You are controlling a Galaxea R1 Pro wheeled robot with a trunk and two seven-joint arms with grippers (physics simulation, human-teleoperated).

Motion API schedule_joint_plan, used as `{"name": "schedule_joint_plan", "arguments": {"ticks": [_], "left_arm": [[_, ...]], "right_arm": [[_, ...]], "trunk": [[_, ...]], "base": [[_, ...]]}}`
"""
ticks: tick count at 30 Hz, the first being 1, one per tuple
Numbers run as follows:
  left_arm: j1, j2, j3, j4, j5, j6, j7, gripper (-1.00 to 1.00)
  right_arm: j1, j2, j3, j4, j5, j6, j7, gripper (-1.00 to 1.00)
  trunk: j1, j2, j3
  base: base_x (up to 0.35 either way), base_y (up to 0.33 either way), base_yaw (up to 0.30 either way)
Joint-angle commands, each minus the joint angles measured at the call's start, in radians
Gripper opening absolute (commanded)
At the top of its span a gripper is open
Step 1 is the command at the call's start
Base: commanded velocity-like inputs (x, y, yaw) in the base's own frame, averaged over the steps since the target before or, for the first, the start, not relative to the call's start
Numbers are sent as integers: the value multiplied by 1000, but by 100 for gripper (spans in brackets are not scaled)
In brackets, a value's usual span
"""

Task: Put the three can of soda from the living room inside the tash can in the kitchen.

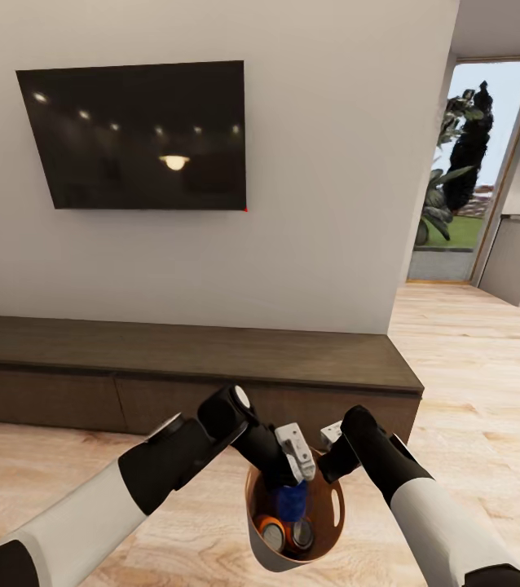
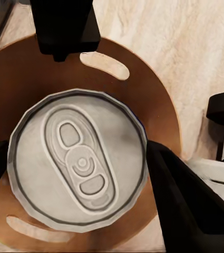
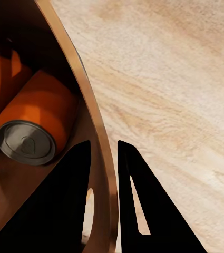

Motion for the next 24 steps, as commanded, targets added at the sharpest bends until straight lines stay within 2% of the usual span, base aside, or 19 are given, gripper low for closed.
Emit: {"name": "schedule_joint_plan", "arguments": {"ticks": [1,2,5,8,17,24], "left_arm": [[0,-1,0,0,-15,0,-2,-100],[0,-2,1,3,-47,0,-3,-100],[0,-4,2,7,-96,0,-4,-100],[0,-5,3,12,-124,0,-4,-100],[0,-7,3,22,-134,0,-2,-100],[0,-24,-3,74,-136,0,0,-100]], "right_arm": [[0,0,-1,0,-21,7,3,-100],[0,1,-1,0,-21,7,3,-100],[0,1,-1,0,-21,7,3,-100],[0,0,-1,0,-21,7,3,-100],[0,1,0,0,-21,7,3,-100],[0,1,1,0,-21,7,3,-100]], "trunk": [[0,0,0],[0,0,0],[0,0,0],[0,0,0],[0,0,0],[0,0,0]], "base": [[0,0,0],[0,0,0],[0,0,0],[0,0,0],[0,0,0],[0,0,0]]}}
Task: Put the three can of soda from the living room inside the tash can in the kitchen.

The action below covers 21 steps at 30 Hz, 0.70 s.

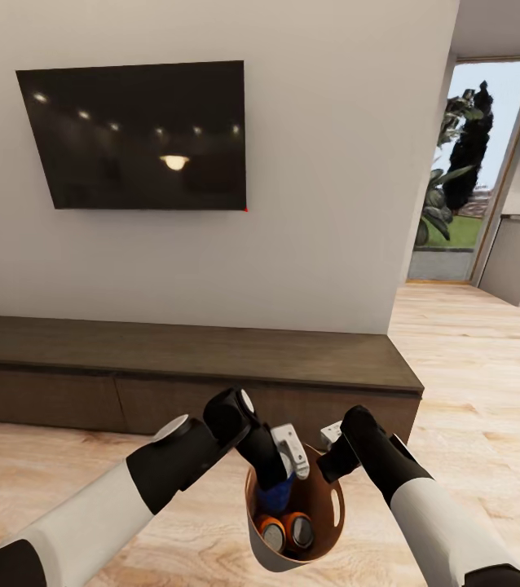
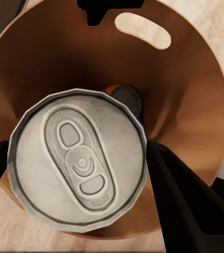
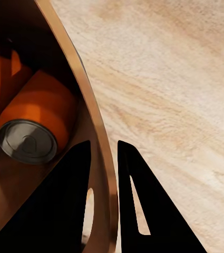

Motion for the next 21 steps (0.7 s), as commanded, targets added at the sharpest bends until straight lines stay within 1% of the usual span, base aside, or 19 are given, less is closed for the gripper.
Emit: {"name": "schedule_joint_plan", "arguments": {"ticks": [1,2,7,13,21], "left_arm": [[0,-4,-3,11,-2,0,6,-100],[0,-7,-6,25,-2,0,22,-100],[0,-13,-11,50,-2,0,40,-100],[0,-28,-13,95,-2,-9,46,-100],[0,-35,-13,117,-2,-16,49,-100]], "right_arm": [[0,0,-1,0,-23,7,3,-100],[0,0,-1,0,-23,7,3,-100],[0,0,-1,0,-23,7,3,-100],[0,0,-1,0,-23,7,3,-100],[0,0,0,0,-22,7,3,-100]], "trunk": [[0,0,0],[0,0,0],[0,0,0],[0,0,0],[0,0,0]], "base": [[0,0,0],[0,0,0],[0,0,0],[0,0,0],[0,0,0]]}}
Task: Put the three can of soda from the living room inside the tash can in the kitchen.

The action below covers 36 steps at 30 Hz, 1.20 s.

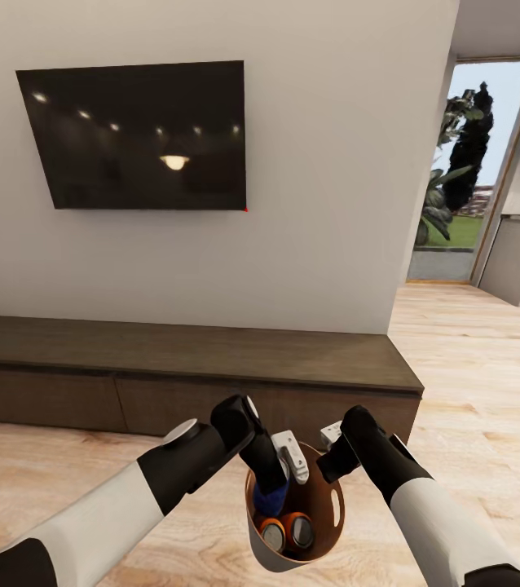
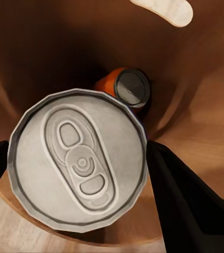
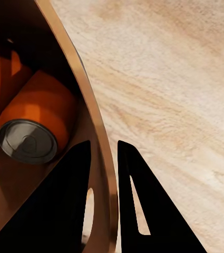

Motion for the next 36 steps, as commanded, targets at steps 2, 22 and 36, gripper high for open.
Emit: {"name": "schedule_joint_plan", "arguments": {"ticks": [2,22,36], "left_arm": [[0,-2,0,9,-2,-10,-1,-100],[0,-20,-3,43,-2,-21,29,-100],[0,-40,-37,95,-2,-22,70,-100]], "right_arm": [[0,0,0,0,-22,7,3,-100],[0,0,0,0,-21,7,3,-100],[0,0,0,0,-21,7,3,-100]], "trunk": [[0,0,0],[0,0,0],[0,0,0]], "base": [[0,0,0],[0,0,0],[0,0,0]]}}
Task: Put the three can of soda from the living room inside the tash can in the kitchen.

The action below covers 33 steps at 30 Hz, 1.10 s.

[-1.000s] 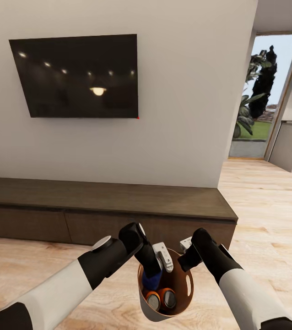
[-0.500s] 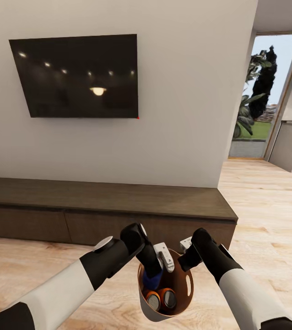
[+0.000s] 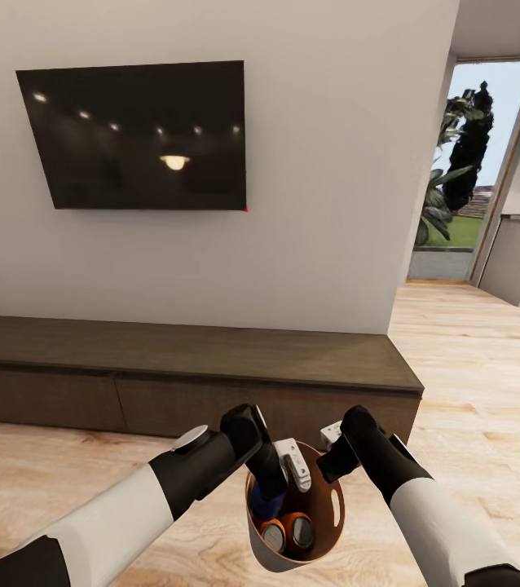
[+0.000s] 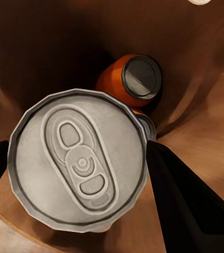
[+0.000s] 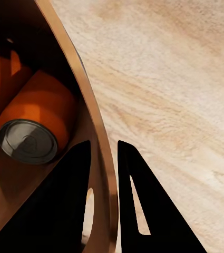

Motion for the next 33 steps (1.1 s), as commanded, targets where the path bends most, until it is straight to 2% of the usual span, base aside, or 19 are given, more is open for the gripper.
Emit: {"name": "schedule_joint_plan", "arguments": {"ticks": [1,10,11,26,33], "left_arm": [[0,0,0,0,-3,-2,-1,-100],[0,1,-1,1,-3,-3,1,-100],[0,1,-1,1,-3,-3,1,100],[0,10,-1,-3,-1,-16,-2,100],[0,16,0,-48,3,-16,-10,100]], "right_arm": [[0,0,-1,0,-22,7,3,-100],[0,0,-1,0,-22,7,3,-100],[0,0,0,0,-22,7,3,-100],[0,0,0,1,-22,7,3,-100],[0,0,-1,1,-22,7,3,-100]], "trunk": [[0,0,0],[0,0,0],[0,0,0],[0,0,0],[0,0,0]], "base": [[0,0,0],[0,0,0],[0,0,0],[0,0,0],[0,0,0]]}}
